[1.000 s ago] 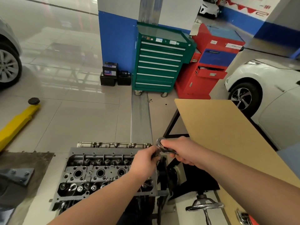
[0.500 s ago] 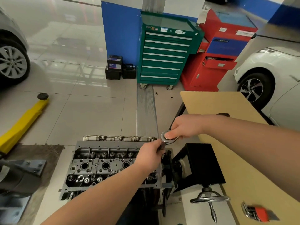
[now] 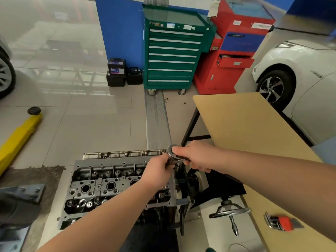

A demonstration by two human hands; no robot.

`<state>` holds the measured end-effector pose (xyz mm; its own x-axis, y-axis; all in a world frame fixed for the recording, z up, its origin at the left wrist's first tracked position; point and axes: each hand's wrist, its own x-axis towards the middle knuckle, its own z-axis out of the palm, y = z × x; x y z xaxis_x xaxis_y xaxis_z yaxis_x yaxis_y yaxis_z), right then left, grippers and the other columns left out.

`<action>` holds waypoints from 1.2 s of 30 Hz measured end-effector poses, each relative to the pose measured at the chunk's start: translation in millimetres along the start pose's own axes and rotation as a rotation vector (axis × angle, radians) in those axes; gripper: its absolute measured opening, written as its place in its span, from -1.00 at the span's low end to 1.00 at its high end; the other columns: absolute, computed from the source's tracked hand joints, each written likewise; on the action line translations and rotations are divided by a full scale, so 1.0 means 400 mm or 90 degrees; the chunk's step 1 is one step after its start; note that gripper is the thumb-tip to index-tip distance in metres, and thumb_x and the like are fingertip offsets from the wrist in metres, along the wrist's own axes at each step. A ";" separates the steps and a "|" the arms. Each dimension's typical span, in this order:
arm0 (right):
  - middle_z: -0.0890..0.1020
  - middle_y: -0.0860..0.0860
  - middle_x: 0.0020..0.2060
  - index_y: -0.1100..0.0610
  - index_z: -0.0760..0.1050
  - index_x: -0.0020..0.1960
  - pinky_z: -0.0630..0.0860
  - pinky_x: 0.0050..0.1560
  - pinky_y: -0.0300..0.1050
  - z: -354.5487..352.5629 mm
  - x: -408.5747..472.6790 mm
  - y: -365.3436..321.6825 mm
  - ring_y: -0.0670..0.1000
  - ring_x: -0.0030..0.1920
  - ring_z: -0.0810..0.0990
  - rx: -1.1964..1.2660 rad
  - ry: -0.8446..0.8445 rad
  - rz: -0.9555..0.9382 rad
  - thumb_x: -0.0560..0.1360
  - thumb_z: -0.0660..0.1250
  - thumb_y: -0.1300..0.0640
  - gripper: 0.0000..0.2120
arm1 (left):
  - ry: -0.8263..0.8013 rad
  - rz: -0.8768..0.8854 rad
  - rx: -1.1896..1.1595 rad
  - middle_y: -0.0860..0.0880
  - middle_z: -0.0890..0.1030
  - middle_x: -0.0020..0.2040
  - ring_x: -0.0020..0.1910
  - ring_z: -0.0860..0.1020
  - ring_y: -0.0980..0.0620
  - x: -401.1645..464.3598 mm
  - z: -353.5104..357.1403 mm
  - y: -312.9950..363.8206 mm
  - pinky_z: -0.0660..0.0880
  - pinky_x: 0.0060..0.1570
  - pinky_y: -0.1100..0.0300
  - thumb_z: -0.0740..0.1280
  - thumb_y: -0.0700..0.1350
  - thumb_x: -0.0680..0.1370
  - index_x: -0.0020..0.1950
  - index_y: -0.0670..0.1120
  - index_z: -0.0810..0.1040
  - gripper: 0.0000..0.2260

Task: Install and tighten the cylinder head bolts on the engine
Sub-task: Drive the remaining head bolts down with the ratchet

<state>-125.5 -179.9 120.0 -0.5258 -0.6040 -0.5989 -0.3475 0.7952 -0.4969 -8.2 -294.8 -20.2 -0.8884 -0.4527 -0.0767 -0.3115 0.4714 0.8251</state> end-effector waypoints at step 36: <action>0.58 -0.01 -0.19 0.01 0.33 0.13 0.42 -0.36 0.02 -0.084 0.005 -0.010 0.06 -0.25 0.52 -0.729 0.180 -0.340 0.64 0.26 0.09 -0.88 | -0.086 -0.040 -0.338 0.29 0.68 0.16 0.16 0.58 0.36 0.008 -0.014 0.070 0.41 0.12 0.36 0.32 -0.02 0.71 0.31 0.16 0.60 -0.80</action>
<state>-151.2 -182.5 142.2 -0.2125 -0.9386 -0.2720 -0.9531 0.1376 0.2697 -18.1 -287.4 6.0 -0.9198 -0.3499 -0.1774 -0.1833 -0.0166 0.9829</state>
